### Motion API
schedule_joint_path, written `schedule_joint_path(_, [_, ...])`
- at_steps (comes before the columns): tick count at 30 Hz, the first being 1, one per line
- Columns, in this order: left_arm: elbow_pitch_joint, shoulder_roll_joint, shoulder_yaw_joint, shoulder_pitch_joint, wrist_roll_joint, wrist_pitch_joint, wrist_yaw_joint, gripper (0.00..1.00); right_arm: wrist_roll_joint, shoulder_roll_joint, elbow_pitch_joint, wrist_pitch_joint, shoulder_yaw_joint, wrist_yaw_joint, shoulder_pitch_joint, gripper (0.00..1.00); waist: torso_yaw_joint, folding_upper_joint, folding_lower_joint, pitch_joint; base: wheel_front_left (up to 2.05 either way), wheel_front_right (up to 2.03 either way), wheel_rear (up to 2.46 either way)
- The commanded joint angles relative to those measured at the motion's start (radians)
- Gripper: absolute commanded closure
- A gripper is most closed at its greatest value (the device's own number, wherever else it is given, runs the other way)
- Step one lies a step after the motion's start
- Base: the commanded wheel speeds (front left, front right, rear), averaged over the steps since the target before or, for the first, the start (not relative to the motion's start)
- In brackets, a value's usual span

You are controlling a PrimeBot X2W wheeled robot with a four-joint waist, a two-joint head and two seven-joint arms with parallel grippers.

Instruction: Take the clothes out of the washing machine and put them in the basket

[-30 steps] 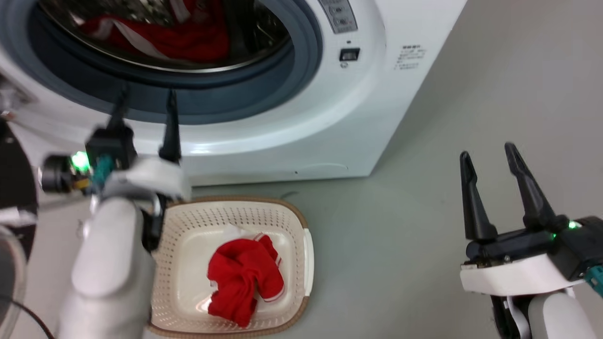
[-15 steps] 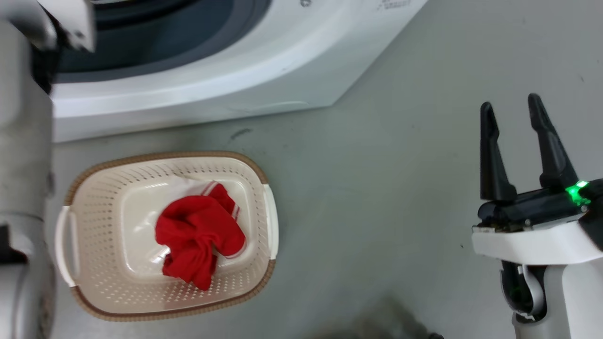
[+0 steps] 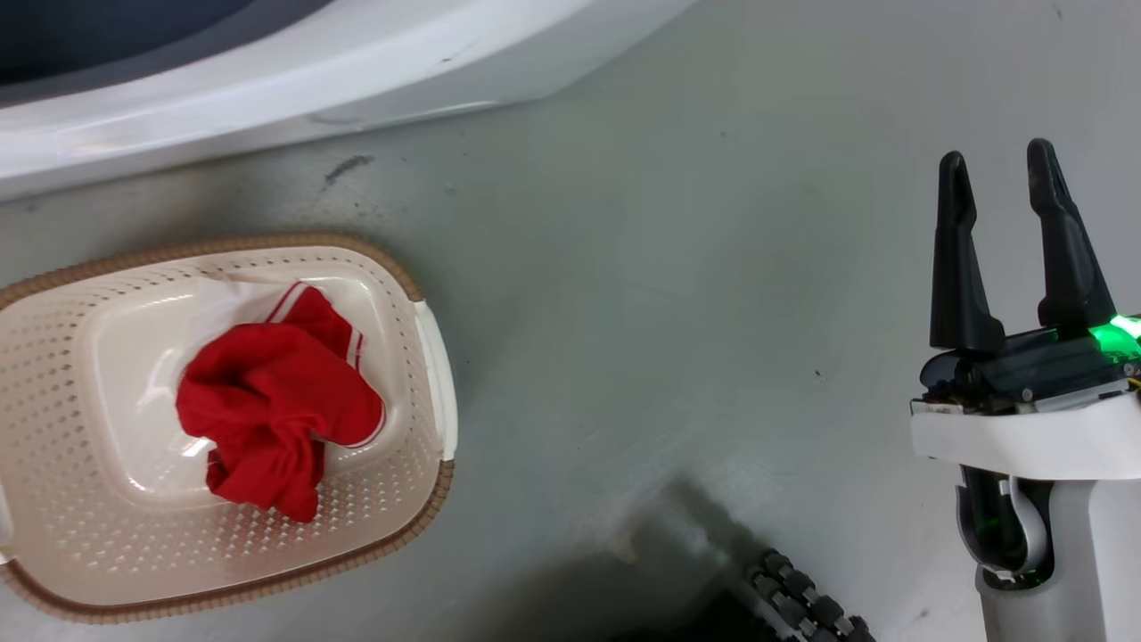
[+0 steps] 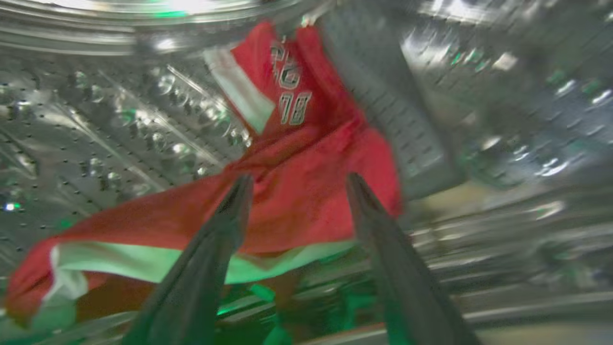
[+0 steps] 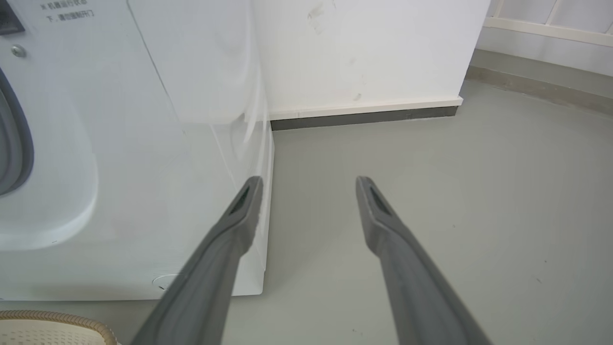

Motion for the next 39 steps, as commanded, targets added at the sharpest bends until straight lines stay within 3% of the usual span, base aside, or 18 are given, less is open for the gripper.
schedule_joint_path(1, [0.010, 0.026, -0.051, -0.032, 0.005, 0.052, 0.000, 0.00, 0.012, 0.002, -0.003, -0.002, -0.004, -0.001, -0.017, 0.00, -0.026, 0.0000, -0.0002, 0.033, 0.00, 0.00, 0.00])
schedule_joint_path(9, [0.009, 0.080, -0.131, -0.124, -0.098, 0.177, 0.000, 0.00, 0.043, 0.002, -0.006, -0.002, 0.002, -0.001, -0.031, 0.00, -0.057, 0.0000, -0.0002, 0.085, 0.00, 0.00, 0.00])
schedule_joint_path(26, [0.035, 0.124, -0.254, -0.126, -0.179, 0.205, 0.000, 0.00, 0.062, 0.002, 0.003, -0.002, 0.012, -0.001, -0.042, 0.00, -0.076, 0.0000, -0.0002, 0.113, 0.00, 0.00, 0.00])
schedule_joint_path(27, [0.036, 0.125, -0.260, -0.126, -0.184, 0.207, 0.000, 0.55, 0.061, 0.002, 0.003, -0.002, 0.012, -0.001, -0.042, 0.00, -0.076, 0.0000, -0.0002, 0.112, 0.00, 0.00, 0.00])
schedule_joint_path(28, [0.036, 0.128, -0.265, -0.128, -0.189, 0.205, 0.000, 1.00, 0.061, 0.002, 0.004, -0.002, 0.012, -0.001, -0.041, 0.00, -0.077, 0.0000, -0.0002, 0.112, 0.00, 0.00, 0.00])
schedule_joint_path(33, [0.032, 0.136, -0.287, -0.127, -0.226, 0.176, 0.000, 1.00, 0.057, 0.002, 0.005, -0.002, 0.012, -0.001, -0.040, 0.00, -0.077, 0.0000, -0.0002, 0.106, 0.00, 0.00, 0.00])
schedule_joint_path(39, [0.022, 0.151, -0.296, -0.152, -0.226, 0.040, 0.003, 1.00, 0.047, 0.002, 0.010, -0.002, 0.010, -0.001, -0.038, 0.00, -0.068, 0.0000, -0.0002, 0.087, 0.00, 0.00, 0.00])
